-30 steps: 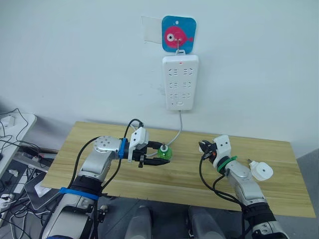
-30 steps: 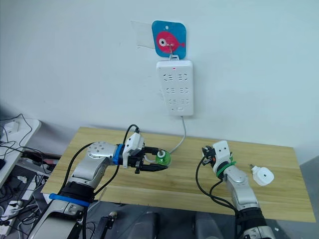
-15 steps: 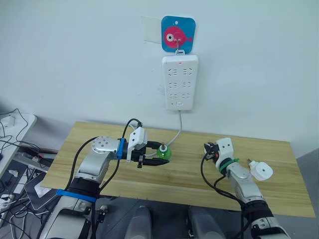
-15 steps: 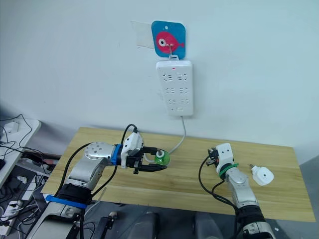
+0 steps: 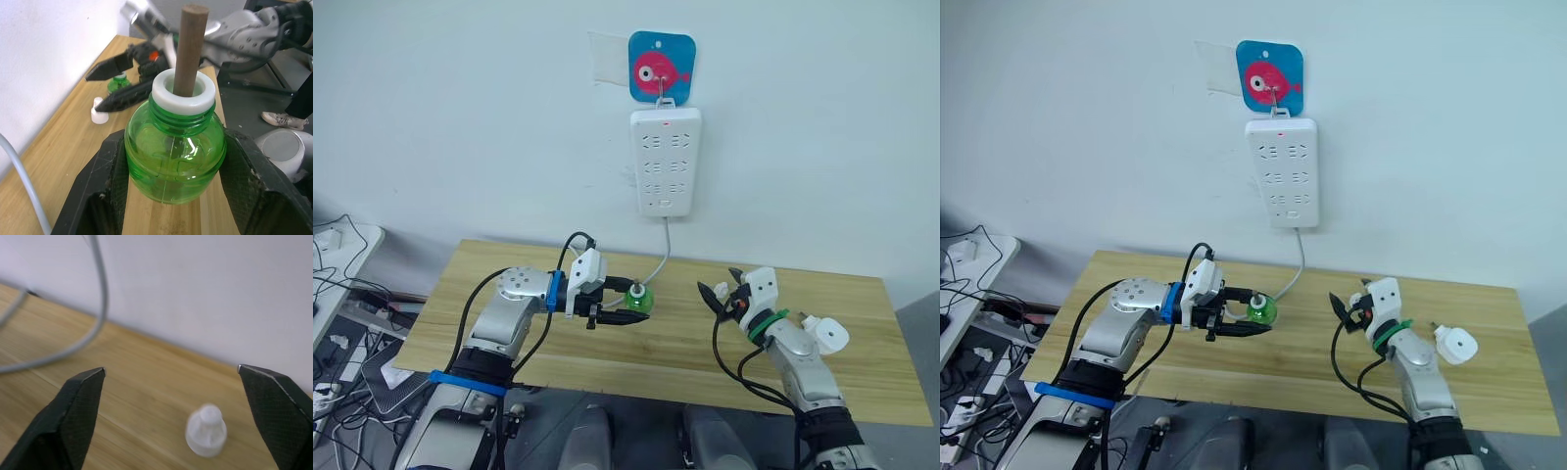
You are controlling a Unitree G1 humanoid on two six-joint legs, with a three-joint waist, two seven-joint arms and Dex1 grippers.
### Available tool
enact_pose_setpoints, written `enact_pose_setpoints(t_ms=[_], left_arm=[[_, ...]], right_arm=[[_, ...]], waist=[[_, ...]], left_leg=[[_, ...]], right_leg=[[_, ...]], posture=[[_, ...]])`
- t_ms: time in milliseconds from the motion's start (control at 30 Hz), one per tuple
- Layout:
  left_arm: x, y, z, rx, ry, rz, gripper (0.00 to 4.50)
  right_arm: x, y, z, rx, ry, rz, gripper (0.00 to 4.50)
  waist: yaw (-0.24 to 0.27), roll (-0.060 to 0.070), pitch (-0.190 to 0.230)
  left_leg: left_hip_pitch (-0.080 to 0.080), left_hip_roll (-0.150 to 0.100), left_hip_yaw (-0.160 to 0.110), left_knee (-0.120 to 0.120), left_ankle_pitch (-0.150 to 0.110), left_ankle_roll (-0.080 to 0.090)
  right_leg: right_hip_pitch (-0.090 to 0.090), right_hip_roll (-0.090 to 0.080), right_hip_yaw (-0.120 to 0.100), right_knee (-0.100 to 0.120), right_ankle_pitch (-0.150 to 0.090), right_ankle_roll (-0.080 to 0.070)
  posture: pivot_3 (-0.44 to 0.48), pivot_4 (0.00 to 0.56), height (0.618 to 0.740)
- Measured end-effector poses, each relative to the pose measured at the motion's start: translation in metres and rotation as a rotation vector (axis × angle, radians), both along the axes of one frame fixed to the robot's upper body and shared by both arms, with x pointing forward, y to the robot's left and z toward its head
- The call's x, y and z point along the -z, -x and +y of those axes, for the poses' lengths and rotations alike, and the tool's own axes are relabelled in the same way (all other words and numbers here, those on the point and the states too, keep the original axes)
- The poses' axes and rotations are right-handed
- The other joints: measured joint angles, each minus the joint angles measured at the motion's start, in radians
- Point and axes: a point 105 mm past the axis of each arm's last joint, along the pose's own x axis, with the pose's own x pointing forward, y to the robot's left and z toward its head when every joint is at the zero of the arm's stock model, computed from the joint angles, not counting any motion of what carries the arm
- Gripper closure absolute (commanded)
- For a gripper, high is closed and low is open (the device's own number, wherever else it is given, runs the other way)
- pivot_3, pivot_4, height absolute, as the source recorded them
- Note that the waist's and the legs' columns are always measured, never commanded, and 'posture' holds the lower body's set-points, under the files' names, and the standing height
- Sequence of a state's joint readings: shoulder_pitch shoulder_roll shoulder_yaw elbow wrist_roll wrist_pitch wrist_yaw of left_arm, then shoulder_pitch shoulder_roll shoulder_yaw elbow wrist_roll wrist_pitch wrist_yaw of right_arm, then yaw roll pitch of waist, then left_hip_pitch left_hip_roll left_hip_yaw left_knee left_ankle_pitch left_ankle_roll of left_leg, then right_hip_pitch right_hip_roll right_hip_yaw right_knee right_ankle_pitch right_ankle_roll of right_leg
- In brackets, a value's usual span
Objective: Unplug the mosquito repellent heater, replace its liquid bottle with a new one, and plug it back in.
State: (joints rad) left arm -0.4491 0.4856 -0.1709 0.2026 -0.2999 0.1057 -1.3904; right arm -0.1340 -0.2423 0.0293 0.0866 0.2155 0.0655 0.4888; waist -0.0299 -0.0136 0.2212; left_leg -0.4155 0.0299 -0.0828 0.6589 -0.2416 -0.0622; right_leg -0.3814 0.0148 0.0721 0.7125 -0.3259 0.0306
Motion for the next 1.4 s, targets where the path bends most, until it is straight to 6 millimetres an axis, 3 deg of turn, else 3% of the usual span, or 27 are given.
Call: enact_pose_setpoints(t_ms=[33,133,233,367,433,533,900,1000,1067,1400], left_arm=[[0.000,0.000,-0.001,0.002,0.001,0.000,2.25],[-0.001,-0.001,-0.001,0.004,0.001,-0.001,2.25],[-0.003,-0.003,-0.002,0.009,0.006,-0.003,2.25],[-0.002,-0.007,-0.004,0.013,0.017,0.009,2.25],[-0.003,-0.010,-0.006,0.012,0.020,0.010,2.25],[-0.005,-0.012,-0.011,0.028,0.031,-0.001,2.25],[-0.007,-0.011,-0.017,0.065,0.030,-0.017,2.25],[-0.007,-0.011,-0.017,0.066,0.030,-0.017,2.25],[-0.007,-0.011,-0.017,0.067,0.031,-0.017,2.25],[-0.009,-0.010,-0.020,0.087,0.036,-0.018,2.25]], right_arm=[[-0.010,0.004,0.004,-0.037,-0.012,-0.003,0.03],[-0.036,0.016,0.016,-0.153,-0.042,-0.004,0.63],[-0.054,0.032,0.024,-0.278,-0.038,0.029,1.65],[-0.067,0.055,0.032,-0.439,-0.022,0.102,1.65],[-0.075,0.060,0.034,-0.496,-0.040,0.126,1.95],[-0.087,0.064,0.039,-0.555,-0.033,0.123,2.90],[-0.094,0.066,0.064,-0.658,-0.023,0.114,2.90],[-0.096,0.066,0.066,-0.663,-0.031,0.107,2.34],[-0.095,0.065,0.066,-0.662,-0.035,0.108,1.74],[-0.093,0.064,0.076,-0.681,-0.019,0.097,1.74]], waist=[[0.000,0.001,0.000],[0.000,0.001,0.001],[0.001,0.001,0.001],[0.000,0.000,0.001],[-0.002,0.000,0.001],[-0.002,0.000,0.001],[-0.002,0.000,0.001],[-0.002,0.000,0.001],[-0.002,0.000,0.001],[-0.002,0.000,0.001]], left_leg=[[0.000,0.000,0.000,0.000,0.000,0.000],[0.000,0.000,0.000,0.000,0.000,0.000],[-0.001,-0.001,0.000,0.000,0.000,0.000],[-0.001,-0.001,-0.001,0.000,0.000,0.000],[-0.001,-0.001,-0.001,0.000,0.000,0.000],[-0.001,-0.001,0.000,0.001,0.000,0.000],[-0.001,-0.001,-0.001,0.001,0.000,0.000],[-0.001,-0.001,-0.001,0.001,0.000,0.000],[-0.001,-0.001,-0.001,0.001,0.000,0.000],[-0.001,-0.001,-0.001,0.001,0.000,0.000]], right_leg=[[0.000,0.000,0.000,0.000,0.000,0.000],[0.000,0.000,0.000,0.000,0.000,0.000],[0.001,0.000,-0.001,-0.001,0.000,0.000],[0.001,0.000,-0.001,-0.002,0.000,0.000],[0.001,0.000,-0.001,-0.001,0.000,0.000],[0.001,0.000,-0.001,-0.002,0.000,0.000],[0.000,0.000,-0.001,-0.002,0.000,0.000],[0.000,0.000,-0.001,-0.002,0.000,0.000],[0.000,0.000,-0.001,-0.002,0.000,0.000],[0.000,0.000,-0.001,-0.002,0.000,0.000]], posture=[[0.069,0.206,0.740],[0.057,0.206,0.740],[0.048,0.206,0.740],[0.036,0.204,0.740],[0.036,0.204,0.740],[0.035,0.203,0.740],[0.040,0.200,0.740],[0.041,0.201,0.740],[0.041,0.201,0.740],[0.040,0.199,0.740]])
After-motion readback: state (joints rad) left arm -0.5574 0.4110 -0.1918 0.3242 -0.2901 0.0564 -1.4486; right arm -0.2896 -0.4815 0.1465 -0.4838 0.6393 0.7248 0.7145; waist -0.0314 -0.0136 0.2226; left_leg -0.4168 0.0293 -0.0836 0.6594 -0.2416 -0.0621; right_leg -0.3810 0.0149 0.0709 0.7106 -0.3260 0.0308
